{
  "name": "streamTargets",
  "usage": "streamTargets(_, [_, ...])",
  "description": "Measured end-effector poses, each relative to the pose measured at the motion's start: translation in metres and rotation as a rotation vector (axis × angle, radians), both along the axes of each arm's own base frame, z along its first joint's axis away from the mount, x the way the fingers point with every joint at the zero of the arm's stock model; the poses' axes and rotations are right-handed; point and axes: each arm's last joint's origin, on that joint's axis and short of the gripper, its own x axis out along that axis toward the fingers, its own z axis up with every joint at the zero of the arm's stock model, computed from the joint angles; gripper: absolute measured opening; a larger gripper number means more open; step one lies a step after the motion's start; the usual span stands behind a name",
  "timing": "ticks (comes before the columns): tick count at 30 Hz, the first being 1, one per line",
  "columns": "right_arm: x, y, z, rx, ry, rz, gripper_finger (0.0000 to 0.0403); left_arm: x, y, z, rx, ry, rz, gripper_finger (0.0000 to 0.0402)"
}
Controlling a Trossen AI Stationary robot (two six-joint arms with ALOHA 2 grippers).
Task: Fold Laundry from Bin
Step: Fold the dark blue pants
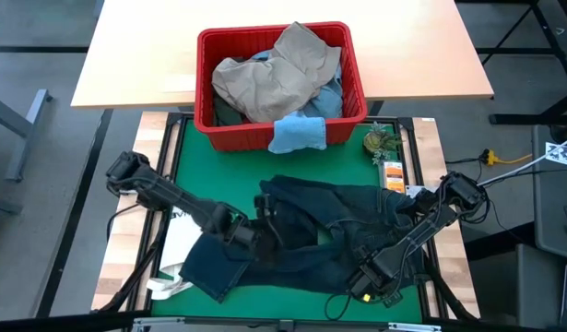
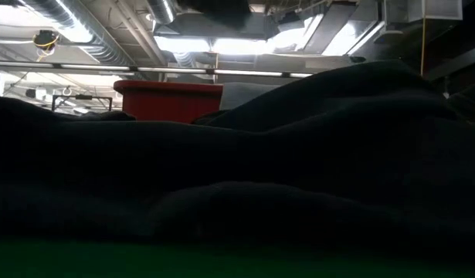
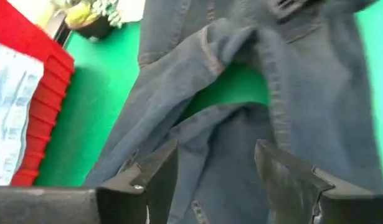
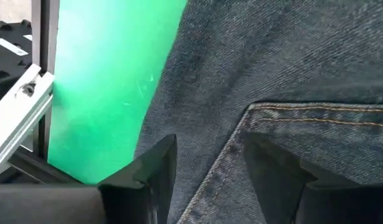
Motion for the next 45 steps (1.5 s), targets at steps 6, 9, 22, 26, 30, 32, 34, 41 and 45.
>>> streamTargets(6, [0.001, 0.000, 0.000, -0.014, -0.025, -0.001, 0.0188, 0.015, 0.031, -0.029, -0.132, -0.060, -0.030, 0.0204])
streamTargets(9, [0.001, 0.000, 0.000, -0.017, -0.032, -0.001, 0.0188, 0.019, 0.044, -0.041, -0.167, -0.098, -0.065, 0.0204])
streamTargets(22, [0.002, -0.001, 0.001, -0.029, -0.047, 0.003, 0.0188, 0.035, 0.061, -0.100, -0.139, -0.078, -0.150, 0.0204])
streamTargets(26, [0.002, 0.000, 0.001, -0.026, -0.052, 0.003, 0.0188, 0.045, 0.070, -0.114, -0.095, -0.104, -0.139, 0.0204])
streamTargets(30, [0.003, 0.000, 0.001, -0.023, -0.055, 0.003, 0.0188, 0.050, 0.083, -0.128, -0.077, -0.074, -0.129, 0.0204])
streamTargets(32, [0.003, 0.000, 0.001, -0.021, -0.057, 0.003, 0.0188, 0.051, 0.088, -0.137, -0.113, -0.043, -0.155, 0.0204])
streamTargets(34, [0.003, 0.001, 0.001, -0.018, -0.059, 0.003, 0.0188, 0.052, 0.090, -0.147, -0.142, -0.011, -0.177, 0.0204])
streamTargets(41, [0.004, 0.001, 0.001, -0.019, -0.066, 0.003, 0.0188, 0.049, 0.092, -0.157, -0.149, 0.071, -0.180, 0.0182])
streamTargets(45, [0.004, 0.001, 0.001, -0.019, -0.065, 0.004, 0.0188, 0.044, 0.093, -0.159, -0.150, 0.127, -0.176, 0.0118])
